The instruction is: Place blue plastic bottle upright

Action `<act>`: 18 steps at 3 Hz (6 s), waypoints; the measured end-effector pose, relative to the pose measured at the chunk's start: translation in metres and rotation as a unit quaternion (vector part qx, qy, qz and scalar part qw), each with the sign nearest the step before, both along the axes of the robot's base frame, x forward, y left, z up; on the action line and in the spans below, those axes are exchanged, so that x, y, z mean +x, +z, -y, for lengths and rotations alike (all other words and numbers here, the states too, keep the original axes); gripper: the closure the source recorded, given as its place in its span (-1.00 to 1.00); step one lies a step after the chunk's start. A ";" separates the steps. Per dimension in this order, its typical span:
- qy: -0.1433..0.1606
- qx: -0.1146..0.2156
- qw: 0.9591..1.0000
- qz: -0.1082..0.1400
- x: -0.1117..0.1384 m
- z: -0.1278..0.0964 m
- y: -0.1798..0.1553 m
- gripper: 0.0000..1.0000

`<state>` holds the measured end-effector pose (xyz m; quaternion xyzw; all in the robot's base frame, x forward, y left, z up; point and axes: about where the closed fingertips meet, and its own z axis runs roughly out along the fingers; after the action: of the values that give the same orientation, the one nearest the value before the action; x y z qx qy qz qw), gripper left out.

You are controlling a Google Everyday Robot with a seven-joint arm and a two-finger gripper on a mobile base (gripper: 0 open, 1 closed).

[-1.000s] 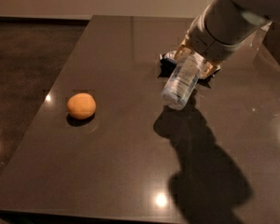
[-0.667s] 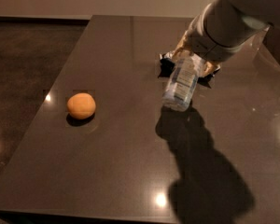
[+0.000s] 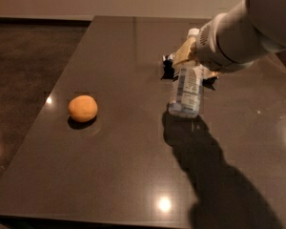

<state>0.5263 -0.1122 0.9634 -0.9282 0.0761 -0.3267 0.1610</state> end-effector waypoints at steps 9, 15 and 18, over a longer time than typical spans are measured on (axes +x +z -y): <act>0.195 -0.019 0.936 0.292 -0.006 -0.045 0.024 1.00; 0.257 -0.001 0.866 0.430 -0.034 -0.021 -0.012 1.00; 0.240 0.024 0.859 0.452 -0.030 -0.014 -0.025 -0.47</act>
Offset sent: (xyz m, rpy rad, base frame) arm -0.0070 0.0245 0.0154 0.0919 -0.2619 0.2806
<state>0.4959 -0.0979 0.9387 -0.6635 -0.2224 -0.6600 0.2734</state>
